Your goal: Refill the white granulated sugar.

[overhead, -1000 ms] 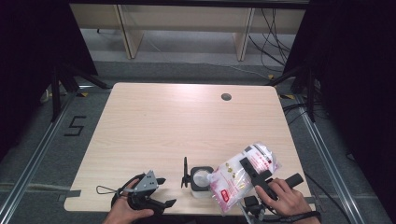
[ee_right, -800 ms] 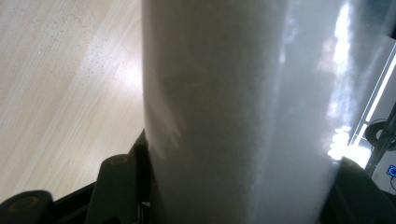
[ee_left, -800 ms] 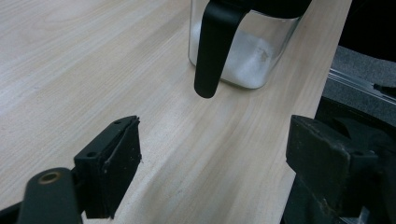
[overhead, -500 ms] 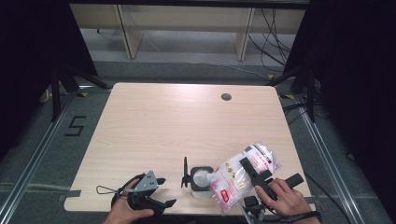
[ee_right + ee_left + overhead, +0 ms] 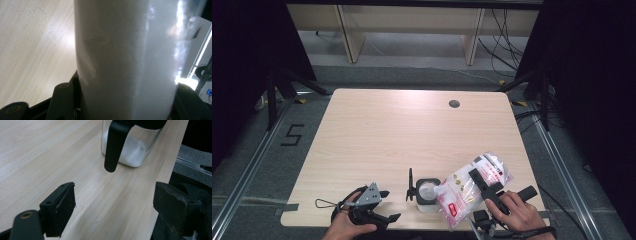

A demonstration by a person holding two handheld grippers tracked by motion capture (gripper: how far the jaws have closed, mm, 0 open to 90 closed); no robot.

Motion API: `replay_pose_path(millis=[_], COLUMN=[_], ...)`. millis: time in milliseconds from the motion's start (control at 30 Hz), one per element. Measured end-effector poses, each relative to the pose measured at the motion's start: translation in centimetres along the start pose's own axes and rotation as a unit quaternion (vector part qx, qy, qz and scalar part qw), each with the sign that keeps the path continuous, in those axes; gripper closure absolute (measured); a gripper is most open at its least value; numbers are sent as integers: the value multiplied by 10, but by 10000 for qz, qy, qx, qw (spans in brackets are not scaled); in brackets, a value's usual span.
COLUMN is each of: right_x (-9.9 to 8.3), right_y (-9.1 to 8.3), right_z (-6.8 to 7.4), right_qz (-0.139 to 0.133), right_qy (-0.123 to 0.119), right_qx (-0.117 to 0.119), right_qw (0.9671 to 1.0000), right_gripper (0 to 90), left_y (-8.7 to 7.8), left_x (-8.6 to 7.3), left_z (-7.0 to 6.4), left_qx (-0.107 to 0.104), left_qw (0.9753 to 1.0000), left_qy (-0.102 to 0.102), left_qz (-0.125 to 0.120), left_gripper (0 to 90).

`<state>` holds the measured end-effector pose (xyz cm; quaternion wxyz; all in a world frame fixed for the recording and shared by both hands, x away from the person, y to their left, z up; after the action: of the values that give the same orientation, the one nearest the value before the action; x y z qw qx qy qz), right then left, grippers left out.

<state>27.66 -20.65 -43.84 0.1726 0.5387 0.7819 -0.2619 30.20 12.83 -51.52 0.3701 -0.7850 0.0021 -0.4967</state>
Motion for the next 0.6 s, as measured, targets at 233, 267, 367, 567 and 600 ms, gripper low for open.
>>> replay_pose_path(millis=[233, 267, 367, 567, 600], right_x=[0, 0, -1, -1, -1], right_y=[-1, 0, -1, -1, -1], right_z=[-1, -1, -1, 0, 0], right_qz=[-28, -29, -42, -71, -61], right_qy=[116, 112, 97, 268, 294], right_qx=[2, -19, -4, -256, -277], right_qw=[9999, 9999, 9999, 9993, 9992], right_gripper=[477, 478, 480, 487, 488], left_y=[0, 0, 0, 0, 0], left_x=[0, 0, -1, 0, 0], left_z=[-1, 0, -2, 0, 1], left_qx=[6, 3, 10, 13, 36], left_qw=[10000, 10000, 9999, 10000, 10000], left_qy=[-94, 8, -165, -82, 59], left_qz=[-5, 1, -13, 8, 54], left_gripper=[175, 174, 175, 175, 175])
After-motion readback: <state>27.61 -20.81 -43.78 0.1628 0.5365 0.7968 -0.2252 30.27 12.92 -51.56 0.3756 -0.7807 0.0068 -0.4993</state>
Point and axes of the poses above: each handheld gripper's, and its own axes: y roughly forward along the jaws, x roughly out of its top, z roughly to its left, the point moved 2 cm from there along y, roughly forward along the jaws, and after that the axes turned 10 degrees about -y, right-handed, at the moved point
